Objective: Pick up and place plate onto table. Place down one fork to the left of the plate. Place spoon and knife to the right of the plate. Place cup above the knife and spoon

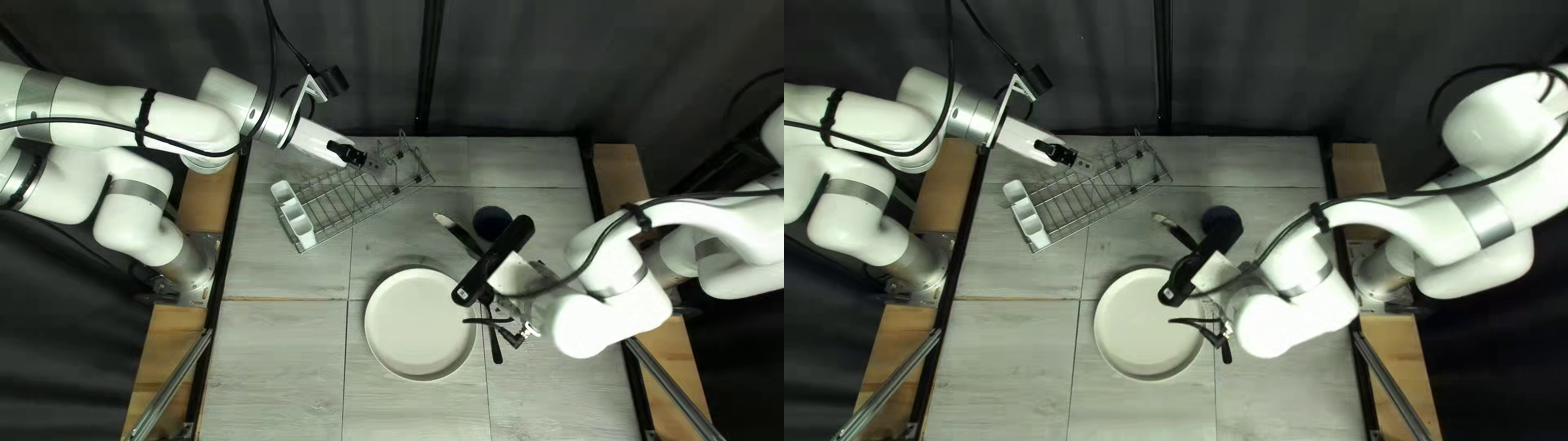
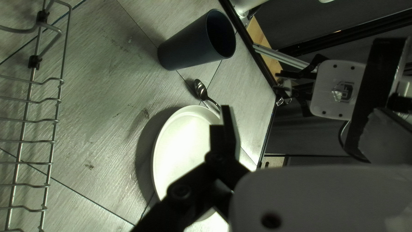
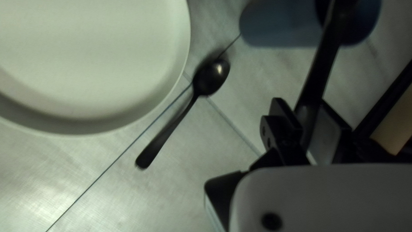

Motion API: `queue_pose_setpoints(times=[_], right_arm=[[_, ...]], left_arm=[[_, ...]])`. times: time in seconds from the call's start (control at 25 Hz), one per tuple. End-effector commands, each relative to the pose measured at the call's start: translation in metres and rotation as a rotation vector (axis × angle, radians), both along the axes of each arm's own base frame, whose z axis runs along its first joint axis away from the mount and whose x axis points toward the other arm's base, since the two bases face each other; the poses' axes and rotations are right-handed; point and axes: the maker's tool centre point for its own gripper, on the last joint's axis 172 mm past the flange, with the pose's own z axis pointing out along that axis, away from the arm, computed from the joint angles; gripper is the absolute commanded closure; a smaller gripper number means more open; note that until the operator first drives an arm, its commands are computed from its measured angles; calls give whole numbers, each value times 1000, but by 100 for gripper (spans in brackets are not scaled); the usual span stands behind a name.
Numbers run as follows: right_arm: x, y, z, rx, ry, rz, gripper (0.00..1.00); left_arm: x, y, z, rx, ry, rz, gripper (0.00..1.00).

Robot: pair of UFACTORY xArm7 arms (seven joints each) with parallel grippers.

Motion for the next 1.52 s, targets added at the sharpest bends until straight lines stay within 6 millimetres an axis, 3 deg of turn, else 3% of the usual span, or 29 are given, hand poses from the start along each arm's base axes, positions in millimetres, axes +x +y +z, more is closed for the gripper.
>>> queue_pose_setpoints(times=[0.04, 0.28, 0.4, 0.52, 0.64, 0.88, 1.2, 1.52], right_arm=[[-3, 8, -1, 13, 11, -21, 100], [-4, 7, -7, 18, -5, -31, 100], [-19, 26, -8, 50, -17, -182, 100], [-38, 67, -20, 82, -57, -403, 100], [-39, 87, -25, 75, -62, -455, 100], [-39, 87, -25, 75, -62, -455, 100], [-40, 95, -47, 207, -214, -533, 100], [-34, 71, -84, 276, -240, -587, 100]], left_arm=[[0, 0, 0, 0, 0, 0, 0], [0, 0, 0, 0, 0, 0, 0], [0, 0, 0, 0, 0, 0, 0], [0, 0, 0, 0, 0, 0, 0], [0, 0, 0, 0, 0, 0, 0], [0, 0, 0, 0, 0, 0, 0], [0, 0, 0, 0, 0, 0, 0], [0, 0, 0, 0, 0, 0, 0]])
